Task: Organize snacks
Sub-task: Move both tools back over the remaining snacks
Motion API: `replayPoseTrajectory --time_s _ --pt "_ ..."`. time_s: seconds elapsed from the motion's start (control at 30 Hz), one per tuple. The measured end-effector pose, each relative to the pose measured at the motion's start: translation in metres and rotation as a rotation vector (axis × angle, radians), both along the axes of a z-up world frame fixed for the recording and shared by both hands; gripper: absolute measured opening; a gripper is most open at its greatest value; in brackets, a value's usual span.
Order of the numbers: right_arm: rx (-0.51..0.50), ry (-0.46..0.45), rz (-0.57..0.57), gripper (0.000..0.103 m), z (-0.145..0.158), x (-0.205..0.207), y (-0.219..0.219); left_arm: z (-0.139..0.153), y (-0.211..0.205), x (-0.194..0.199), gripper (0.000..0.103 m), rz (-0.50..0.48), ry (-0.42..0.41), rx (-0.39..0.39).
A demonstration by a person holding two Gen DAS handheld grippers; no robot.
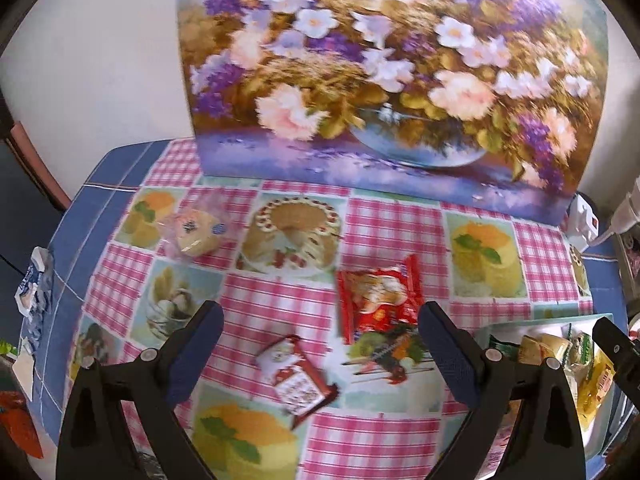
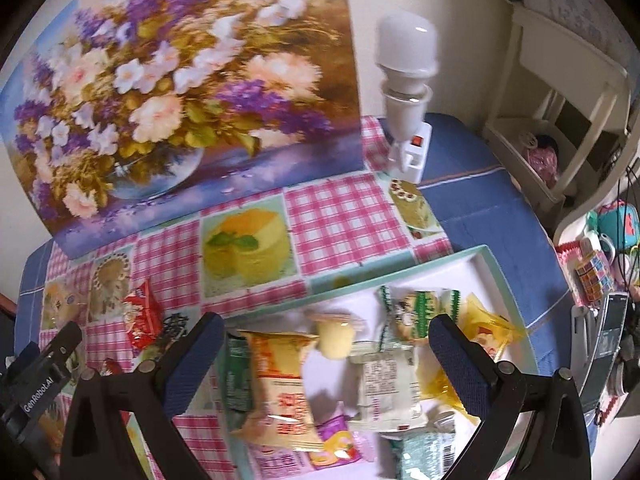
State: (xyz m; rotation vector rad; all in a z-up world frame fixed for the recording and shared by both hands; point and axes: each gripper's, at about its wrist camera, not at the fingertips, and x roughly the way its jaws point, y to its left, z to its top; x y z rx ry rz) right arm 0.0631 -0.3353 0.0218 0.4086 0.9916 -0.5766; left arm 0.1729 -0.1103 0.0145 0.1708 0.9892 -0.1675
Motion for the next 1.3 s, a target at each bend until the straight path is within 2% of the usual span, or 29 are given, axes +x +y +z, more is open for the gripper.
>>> replayPoseTrajectory --time_s 0.13,0.47,0.67,1.0,1.17,1.3 --pt "-0.006 -0.003 0.024 0.103 0.001 0.010 0.020 0.004 0.025 0.007 0.098 0.029 0.000 -0.012" --pt "0.006 0.006 0.132 0.103 -0.009 0.045 0.080 0.001 0.117 0.032 0.098 0.215 0.016 -0.035" --pt "0.033 0.025 0.196 0.103 -0.022 0.064 0.117 -0.004 0.156 0.040 0.098 0.274 0.033 -0.053" --pt "0.066 0.072 0.288 0.103 -0.049 0.090 0.170 -0.020 0.201 0.050 0.098 0.325 0.089 -0.046" --pt "0.090 0.100 0.313 0.103 -0.064 0.098 0.186 -0.034 0.209 0.050 0.098 0.306 0.136 0.012" --pt "0.108 0.132 0.343 0.103 -0.077 0.102 0.198 -0.047 0.212 0.047 0.098 0.308 0.192 -0.008"
